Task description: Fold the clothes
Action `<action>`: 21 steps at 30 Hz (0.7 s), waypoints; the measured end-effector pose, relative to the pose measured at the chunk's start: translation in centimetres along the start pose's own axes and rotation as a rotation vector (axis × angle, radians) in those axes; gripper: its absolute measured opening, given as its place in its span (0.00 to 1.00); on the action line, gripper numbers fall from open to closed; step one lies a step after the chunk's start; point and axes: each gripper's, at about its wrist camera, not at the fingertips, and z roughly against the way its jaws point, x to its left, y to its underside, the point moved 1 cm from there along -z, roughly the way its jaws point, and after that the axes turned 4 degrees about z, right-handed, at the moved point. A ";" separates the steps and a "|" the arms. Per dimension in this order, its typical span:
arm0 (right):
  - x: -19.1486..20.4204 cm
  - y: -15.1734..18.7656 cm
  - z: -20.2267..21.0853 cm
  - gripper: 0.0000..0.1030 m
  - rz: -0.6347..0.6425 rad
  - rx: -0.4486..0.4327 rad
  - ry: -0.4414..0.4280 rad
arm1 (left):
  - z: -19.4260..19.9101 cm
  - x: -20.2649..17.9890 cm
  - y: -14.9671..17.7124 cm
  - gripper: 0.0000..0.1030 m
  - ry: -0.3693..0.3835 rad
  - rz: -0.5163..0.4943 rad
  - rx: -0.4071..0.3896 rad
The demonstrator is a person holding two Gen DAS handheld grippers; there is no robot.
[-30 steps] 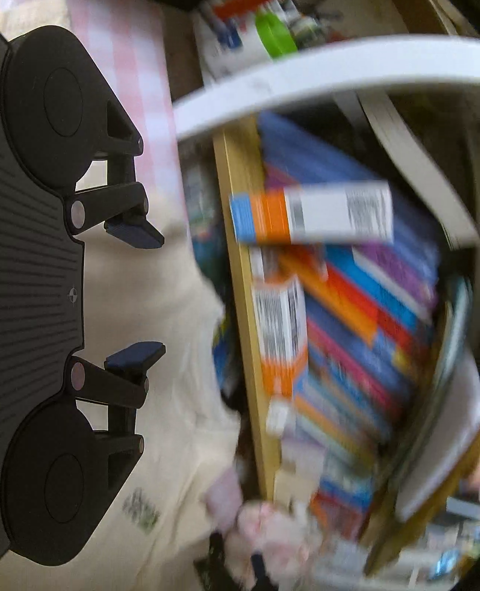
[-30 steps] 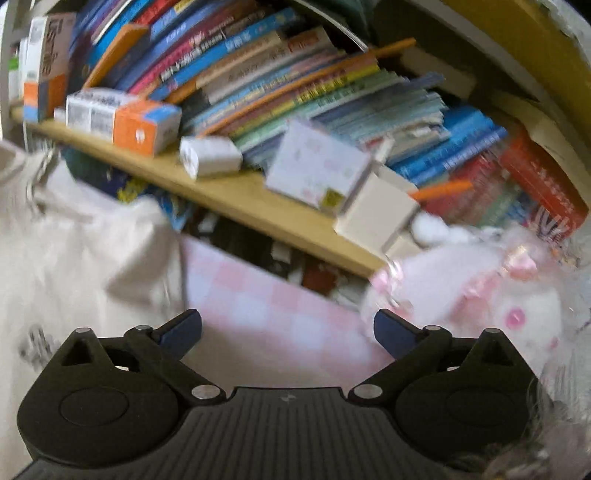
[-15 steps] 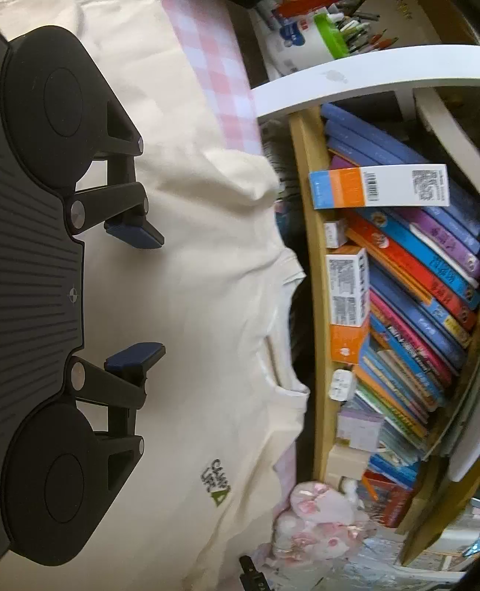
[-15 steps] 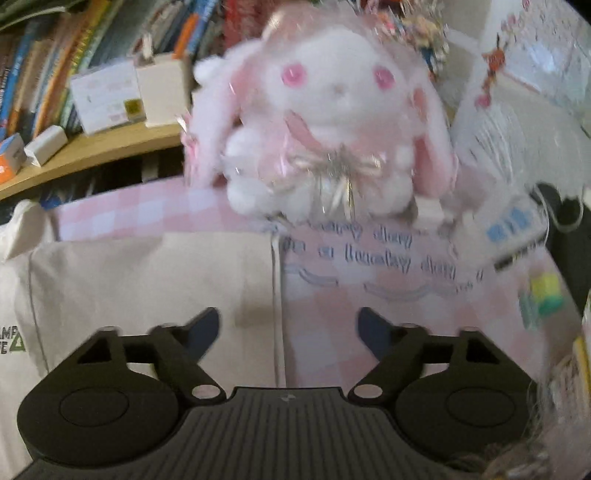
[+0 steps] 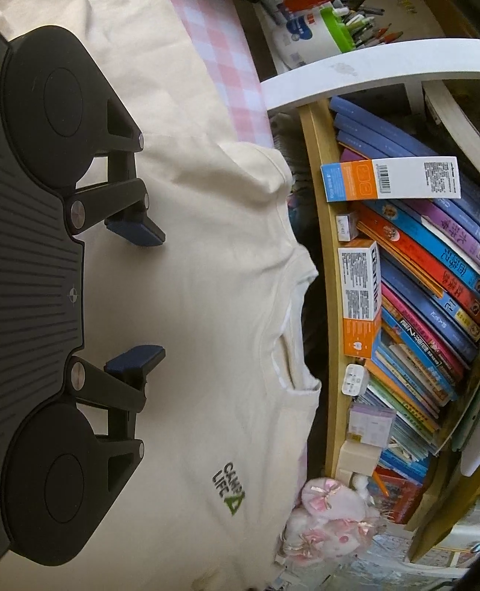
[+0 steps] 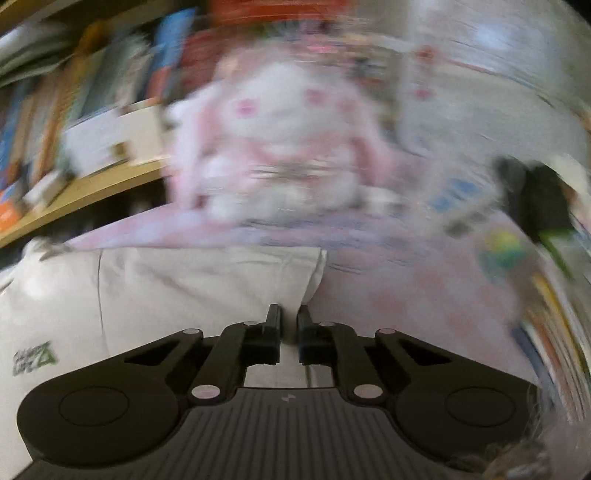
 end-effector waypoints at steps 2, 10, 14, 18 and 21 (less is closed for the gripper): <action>-0.4 1.5 -0.5 0.08 -0.010 0.054 0.017 | 0.1 0.0 -0.1 0.59 0.001 0.001 0.002; 0.8 1.8 -0.8 0.40 0.055 0.057 -0.017 | 0.1 -0.2 0.1 0.66 0.005 -0.012 0.005; 3.0 -0.5 -0.8 0.40 0.151 0.012 -0.125 | 0.0 -0.5 0.1 0.68 -0.011 -0.003 0.004; 8.6 -2.2 -2.1 0.39 0.294 0.006 -0.264 | 0.7 0.1 -0.2 0.68 -0.038 0.015 -0.003; 12.5 -3.2 -3.9 0.39 0.416 0.014 -0.294 | 1.4 0.6 -0.5 0.68 -0.064 0.023 -0.011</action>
